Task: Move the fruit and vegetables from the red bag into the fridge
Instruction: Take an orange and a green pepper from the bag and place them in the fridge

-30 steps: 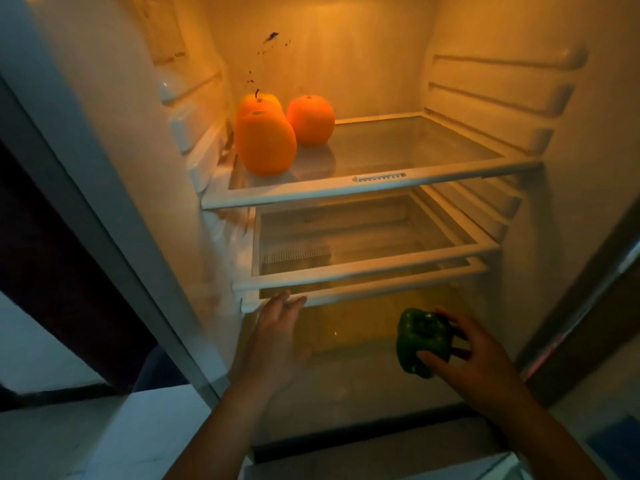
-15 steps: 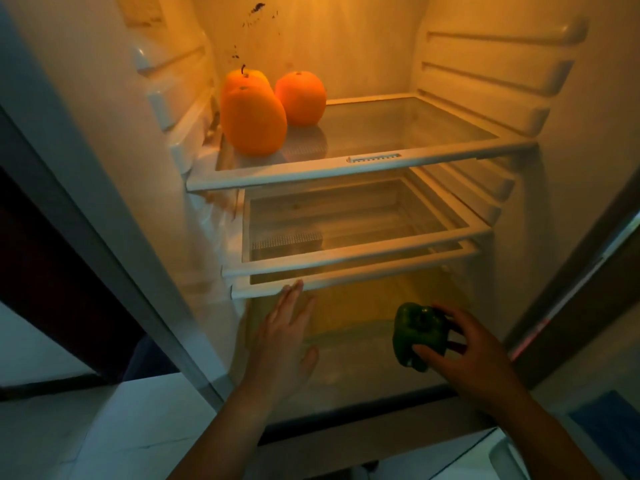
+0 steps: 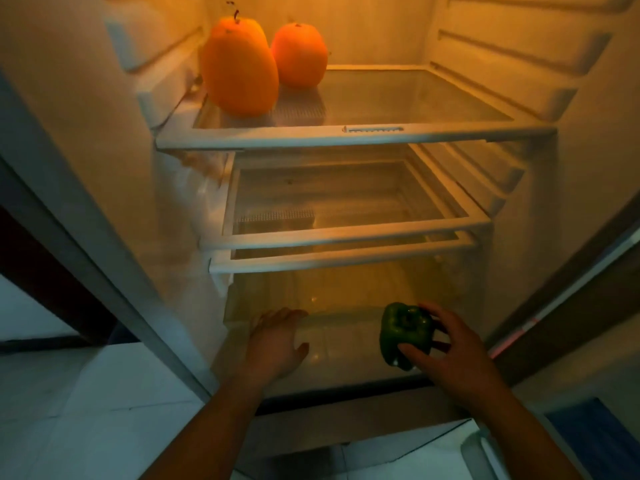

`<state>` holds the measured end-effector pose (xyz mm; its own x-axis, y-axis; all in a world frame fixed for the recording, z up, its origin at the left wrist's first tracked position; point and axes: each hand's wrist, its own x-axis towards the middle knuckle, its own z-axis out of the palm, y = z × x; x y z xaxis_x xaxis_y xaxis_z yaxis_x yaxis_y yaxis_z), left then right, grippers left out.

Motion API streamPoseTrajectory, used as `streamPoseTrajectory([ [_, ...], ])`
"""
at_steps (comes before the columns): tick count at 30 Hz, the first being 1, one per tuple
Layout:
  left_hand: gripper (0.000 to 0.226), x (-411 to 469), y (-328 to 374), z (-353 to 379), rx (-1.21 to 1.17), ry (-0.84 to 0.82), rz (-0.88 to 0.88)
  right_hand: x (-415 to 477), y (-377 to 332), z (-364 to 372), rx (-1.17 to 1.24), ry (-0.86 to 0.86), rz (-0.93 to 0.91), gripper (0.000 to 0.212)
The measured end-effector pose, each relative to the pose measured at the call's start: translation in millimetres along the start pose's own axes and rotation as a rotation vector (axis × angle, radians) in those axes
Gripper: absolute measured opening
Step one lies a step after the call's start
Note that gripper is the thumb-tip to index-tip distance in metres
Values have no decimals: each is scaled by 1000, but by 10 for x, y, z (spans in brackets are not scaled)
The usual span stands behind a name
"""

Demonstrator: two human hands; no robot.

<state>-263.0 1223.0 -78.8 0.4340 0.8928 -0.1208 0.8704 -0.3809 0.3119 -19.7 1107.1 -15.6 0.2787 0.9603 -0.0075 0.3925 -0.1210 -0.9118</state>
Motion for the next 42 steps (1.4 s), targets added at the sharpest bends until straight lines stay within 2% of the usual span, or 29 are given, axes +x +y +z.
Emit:
streamPoseTrajectory([
  [6, 67, -166, 30, 19, 0, 33, 0, 26, -18, 49, -10, -5, -16, 66],
  [9, 81, -245, 25, 62, -24, 28, 8, 34, -79, 96, 5, 7, -53, 65],
  [16, 51, -542, 52, 124, -35, 17, 81, -132, -108, 119, 10, 58, -46, 63],
  [22, 50, -906, 75, 186, -60, 19, 176, -340, -192, 207, -9, 129, -26, 62],
  [28, 54, -1055, 64, 160, -59, -95, 231, -425, -239, 397, 11, 140, 12, 63],
  [33, 42, -866, 12, -2, -292, -195, 187, -350, -210, 482, 15, 123, 6, 65],
  [38, 38, -615, -43, -60, -427, -51, 127, -90, -179, 595, -42, 37, -4, 62],
  [42, 51, -432, -4, -41, -597, 1, 19, 190, -71, 744, -127, -33, -70, 71],
])
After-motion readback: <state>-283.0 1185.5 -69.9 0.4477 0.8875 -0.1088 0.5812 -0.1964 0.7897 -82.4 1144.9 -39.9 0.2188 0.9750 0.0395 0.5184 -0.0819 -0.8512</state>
